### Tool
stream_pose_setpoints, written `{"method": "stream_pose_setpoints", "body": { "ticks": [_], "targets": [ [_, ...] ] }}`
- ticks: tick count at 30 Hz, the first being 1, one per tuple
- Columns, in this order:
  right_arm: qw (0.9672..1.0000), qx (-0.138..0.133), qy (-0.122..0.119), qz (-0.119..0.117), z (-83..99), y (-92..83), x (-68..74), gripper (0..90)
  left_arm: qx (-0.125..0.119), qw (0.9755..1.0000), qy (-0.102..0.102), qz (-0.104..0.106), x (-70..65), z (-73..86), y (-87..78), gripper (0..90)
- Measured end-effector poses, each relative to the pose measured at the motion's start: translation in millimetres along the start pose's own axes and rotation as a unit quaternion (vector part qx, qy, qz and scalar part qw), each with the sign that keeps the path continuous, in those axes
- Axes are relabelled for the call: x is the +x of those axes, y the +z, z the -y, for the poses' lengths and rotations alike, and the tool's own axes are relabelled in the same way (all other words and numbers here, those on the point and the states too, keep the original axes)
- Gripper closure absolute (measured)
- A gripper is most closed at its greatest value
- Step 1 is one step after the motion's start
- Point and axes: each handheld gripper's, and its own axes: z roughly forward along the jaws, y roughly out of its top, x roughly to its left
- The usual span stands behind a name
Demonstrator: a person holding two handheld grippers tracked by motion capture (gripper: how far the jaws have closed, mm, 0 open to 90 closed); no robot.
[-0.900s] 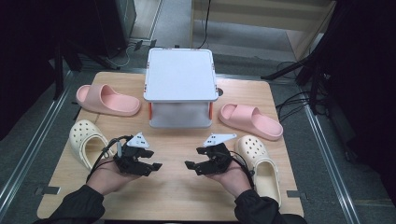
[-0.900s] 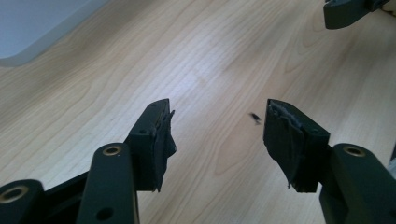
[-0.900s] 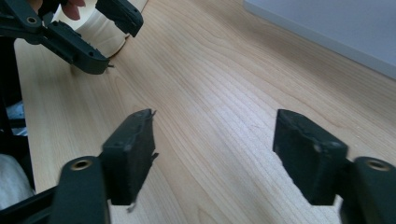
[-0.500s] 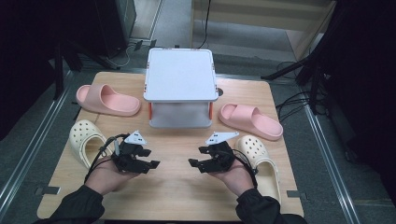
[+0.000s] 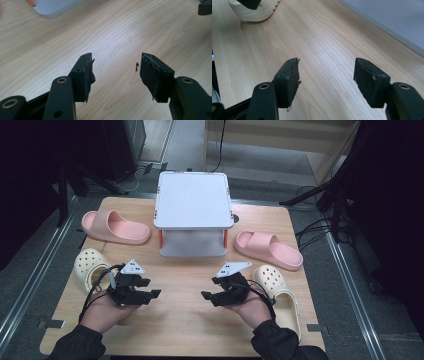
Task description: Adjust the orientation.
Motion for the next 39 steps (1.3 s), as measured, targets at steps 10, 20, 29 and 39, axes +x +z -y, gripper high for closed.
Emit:
{"method": "stream_pose_setpoints", "body": {
  "ticks": [10, 20, 29, 39],
  "targets": [
    [0.9999, 0.014, -0.008, 0.002, -2.6, 4.9, -0.9, 37.0, 0.005, 0.999, -0.032, -0.031, 10.7, 12.5, -15.0, 44.6],
    [0.9997, 0.019, -0.012, 0.006, -2.3, 6.1, -1.3, 36.7, 0.0, 0.9948, -0.073, -0.07, 28.3, 29.8, -32.5, 44.8],
    [0.9995, 0.025, -0.016, 0.007, -1.9, 8.0, -1.1, 36.3, -0.013, 0.9863, -0.122, -0.109, 43.1, 38.5, -42.6, 44.7],
    [0.9991, 0.035, -0.022, 0.012, -1.2, 11.8, 0.3, 36.2, -0.003, 0.976, -0.156, -0.152, 64.7, 34.4, -28.5, 43.4]
  ]
}}
